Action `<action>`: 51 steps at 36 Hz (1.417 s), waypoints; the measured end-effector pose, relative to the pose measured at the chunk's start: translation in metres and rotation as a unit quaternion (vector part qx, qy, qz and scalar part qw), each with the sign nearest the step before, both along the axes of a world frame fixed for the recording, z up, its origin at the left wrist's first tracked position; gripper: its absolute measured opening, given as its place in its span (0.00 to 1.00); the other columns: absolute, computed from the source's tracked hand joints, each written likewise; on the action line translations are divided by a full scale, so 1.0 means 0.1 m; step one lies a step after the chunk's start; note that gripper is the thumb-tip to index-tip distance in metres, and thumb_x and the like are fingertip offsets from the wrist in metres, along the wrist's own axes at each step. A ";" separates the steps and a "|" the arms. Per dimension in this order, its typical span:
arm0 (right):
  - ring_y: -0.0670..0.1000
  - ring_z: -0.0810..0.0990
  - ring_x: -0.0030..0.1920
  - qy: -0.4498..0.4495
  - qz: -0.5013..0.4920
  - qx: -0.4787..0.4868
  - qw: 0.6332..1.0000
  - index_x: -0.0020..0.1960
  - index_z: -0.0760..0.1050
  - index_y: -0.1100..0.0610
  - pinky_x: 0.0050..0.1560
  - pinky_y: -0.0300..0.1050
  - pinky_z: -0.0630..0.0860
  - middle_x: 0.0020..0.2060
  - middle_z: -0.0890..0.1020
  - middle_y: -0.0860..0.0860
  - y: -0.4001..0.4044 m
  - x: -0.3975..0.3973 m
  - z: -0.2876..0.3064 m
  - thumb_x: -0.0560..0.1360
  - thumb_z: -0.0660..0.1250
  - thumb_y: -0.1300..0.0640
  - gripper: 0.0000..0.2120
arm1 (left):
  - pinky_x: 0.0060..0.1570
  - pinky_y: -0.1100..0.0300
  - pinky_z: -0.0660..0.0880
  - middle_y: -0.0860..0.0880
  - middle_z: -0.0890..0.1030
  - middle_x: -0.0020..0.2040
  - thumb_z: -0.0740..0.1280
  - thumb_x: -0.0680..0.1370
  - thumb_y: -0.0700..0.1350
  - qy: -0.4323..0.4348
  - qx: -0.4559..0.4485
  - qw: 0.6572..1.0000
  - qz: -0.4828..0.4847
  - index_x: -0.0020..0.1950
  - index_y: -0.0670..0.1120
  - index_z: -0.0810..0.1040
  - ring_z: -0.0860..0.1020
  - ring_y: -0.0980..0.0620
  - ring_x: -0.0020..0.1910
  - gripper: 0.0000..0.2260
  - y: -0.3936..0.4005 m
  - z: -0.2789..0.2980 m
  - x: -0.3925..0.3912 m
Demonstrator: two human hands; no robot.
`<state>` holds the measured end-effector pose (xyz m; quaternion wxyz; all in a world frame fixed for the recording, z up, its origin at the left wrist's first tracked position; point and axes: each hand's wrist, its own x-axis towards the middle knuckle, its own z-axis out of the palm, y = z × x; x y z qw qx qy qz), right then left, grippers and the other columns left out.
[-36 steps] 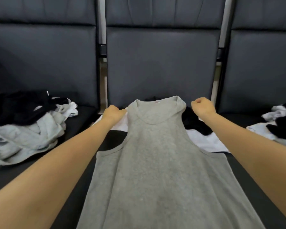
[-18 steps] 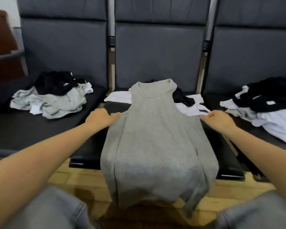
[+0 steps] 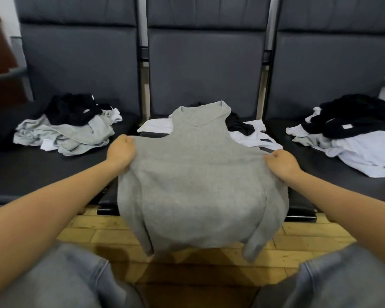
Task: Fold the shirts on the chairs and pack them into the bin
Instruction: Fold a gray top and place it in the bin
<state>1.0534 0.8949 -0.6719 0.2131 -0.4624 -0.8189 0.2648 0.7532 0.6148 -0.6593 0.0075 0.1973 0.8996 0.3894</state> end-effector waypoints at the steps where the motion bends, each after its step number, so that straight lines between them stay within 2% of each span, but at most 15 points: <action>1: 0.52 0.69 0.33 -0.029 0.001 0.026 0.999 0.34 0.66 0.57 0.35 0.47 0.64 0.30 0.71 0.52 0.07 0.04 0.00 0.79 0.61 0.56 0.16 | 0.52 0.47 0.69 0.34 0.78 0.54 0.53 0.83 0.44 0.053 -0.006 0.998 -0.013 0.52 0.37 0.72 0.75 0.35 0.55 0.13 -0.08 0.01 -0.02; 3: 0.55 0.74 0.41 -0.081 -0.001 0.068 0.994 0.41 0.72 0.59 0.40 0.48 0.67 0.36 0.75 0.53 0.15 0.11 0.02 0.79 0.62 0.51 0.13 | 0.45 0.47 0.68 0.34 0.78 0.48 0.52 0.84 0.47 0.131 -0.056 0.989 -0.032 0.48 0.39 0.69 0.76 0.34 0.49 0.13 -0.19 -0.05 -0.13; 8: 0.57 0.76 0.44 -0.115 -0.004 0.091 0.989 0.42 0.71 0.57 0.42 0.48 0.69 0.39 0.76 0.53 0.23 0.05 -0.01 0.79 0.62 0.46 0.15 | 0.43 0.47 0.68 0.33 0.78 0.45 0.53 0.84 0.45 0.142 -0.109 0.981 -0.071 0.45 0.39 0.67 0.76 0.35 0.45 0.12 -0.19 -0.20 -0.27; 16: 0.59 0.78 0.52 -0.161 0.041 0.184 0.969 0.56 0.72 0.58 0.43 0.47 0.68 0.50 0.80 0.55 0.06 -0.21 -0.19 0.81 0.59 0.46 0.15 | 0.34 0.52 0.63 0.45 0.72 0.33 0.54 0.83 0.47 0.167 -0.149 0.971 -0.086 0.43 0.41 0.66 0.73 0.40 0.36 0.12 -0.07 -0.27 -0.06; 21: 0.59 0.78 0.49 -0.169 0.038 0.196 0.965 0.56 0.72 0.58 0.42 0.47 0.69 0.49 0.80 0.56 0.06 -0.21 -0.20 0.81 0.58 0.47 0.15 | 0.35 0.53 0.66 0.46 0.79 0.40 0.61 0.80 0.52 0.067 -0.123 0.984 -0.110 0.49 0.42 0.72 0.77 0.45 0.41 0.12 -0.17 -0.17 0.00; 24: 0.59 0.79 0.49 -0.172 0.045 0.196 0.964 0.57 0.72 0.58 0.43 0.48 0.71 0.50 0.80 0.56 0.07 -0.20 -0.19 0.81 0.58 0.47 0.15 | 0.41 0.55 0.69 0.50 0.77 0.45 0.66 0.77 0.58 0.022 -0.122 0.987 -0.103 0.53 0.45 0.71 0.76 0.50 0.45 0.17 -0.28 -0.07 0.09; 27: 0.59 0.78 0.50 -0.174 0.071 0.199 0.962 0.57 0.72 0.59 0.42 0.48 0.70 0.51 0.80 0.57 0.05 -0.19 -0.16 0.81 0.58 0.48 0.15 | 0.39 0.54 0.68 0.47 0.75 0.38 0.68 0.73 0.62 0.000 -0.136 0.987 -0.088 0.44 0.43 0.70 0.74 0.48 0.38 0.22 -0.46 -0.01 0.21; 30: 0.59 0.77 0.49 -0.168 0.098 0.182 0.964 0.49 0.69 0.58 0.45 0.50 0.73 0.49 0.79 0.58 0.06 -0.18 -0.14 0.81 0.59 0.49 0.11 | 0.33 0.56 0.63 0.45 0.69 0.30 0.68 0.72 0.66 -0.017 -0.189 0.977 -0.094 0.31 0.45 0.64 0.70 0.48 0.31 0.27 -0.65 0.05 0.38; 35: 0.56 0.74 0.45 -0.159 0.114 0.160 0.968 0.45 0.66 0.56 0.44 0.47 0.69 0.45 0.75 0.56 0.08 -0.15 -0.10 0.80 0.59 0.51 0.10 | 0.34 0.58 0.68 0.45 0.78 0.34 0.71 0.70 0.64 0.013 -0.220 0.970 -0.105 0.38 0.43 0.75 0.75 0.49 0.34 0.24 -0.85 0.01 0.72; 41: 0.56 0.74 0.48 -0.174 0.111 0.149 0.967 0.46 0.67 0.54 0.46 0.47 0.70 0.49 0.77 0.56 0.10 -0.16 -0.10 0.80 0.58 0.51 0.08 | 0.35 0.60 0.70 0.49 0.79 0.37 0.69 0.77 0.52 0.038 -0.174 0.974 -0.140 0.41 0.44 0.78 0.76 0.52 0.38 0.12 -0.84 -0.11 0.90; 44: 0.59 0.77 0.53 -0.170 0.102 0.137 0.970 0.49 0.70 0.55 0.48 0.49 0.72 0.53 0.79 0.57 0.13 -0.13 -0.12 0.80 0.58 0.54 0.05 | 0.36 0.56 0.65 0.46 0.71 0.35 0.60 0.82 0.47 -0.080 0.001 0.995 -0.054 0.39 0.43 0.71 0.70 0.47 0.35 0.13 -0.81 -0.09 0.90; 47: 0.60 0.77 0.55 -0.172 0.086 0.145 0.971 0.55 0.73 0.59 0.52 0.51 0.74 0.56 0.79 0.58 0.16 -0.10 -0.15 0.79 0.58 0.58 0.07 | 0.40 0.55 0.69 0.44 0.74 0.37 0.56 0.83 0.44 -0.257 0.236 0.937 0.031 0.41 0.43 0.73 0.72 0.47 0.36 0.13 -0.77 0.02 0.83; 48: 0.60 0.77 0.55 -0.178 0.082 0.150 0.969 0.56 0.72 0.59 0.52 0.51 0.73 0.57 0.78 0.58 0.15 -0.09 -0.16 0.79 0.59 0.59 0.08 | 0.41 0.55 0.70 0.44 0.75 0.38 0.56 0.83 0.44 -0.247 0.237 0.939 0.036 0.43 0.43 0.74 0.73 0.48 0.37 0.12 -0.78 0.05 0.79; 49: 0.61 0.76 0.56 -0.185 0.080 0.156 0.967 0.58 0.72 0.59 0.51 0.50 0.72 0.57 0.78 0.58 0.15 -0.07 -0.15 0.80 0.59 0.60 0.09 | 0.39 0.55 0.68 0.44 0.74 0.39 0.56 0.83 0.45 -0.183 0.186 0.965 0.017 0.43 0.43 0.73 0.71 0.49 0.36 0.12 -0.81 0.08 0.74; 51: 0.61 0.76 0.56 -0.190 0.075 0.170 0.964 0.61 0.72 0.59 0.50 0.50 0.71 0.58 0.78 0.58 0.14 -0.03 -0.15 0.80 0.58 0.60 0.11 | 0.36 0.54 0.65 0.46 0.74 0.37 0.57 0.83 0.46 0.012 -0.010 0.998 -0.064 0.45 0.43 0.69 0.70 0.50 0.33 0.10 -0.93 0.11 0.62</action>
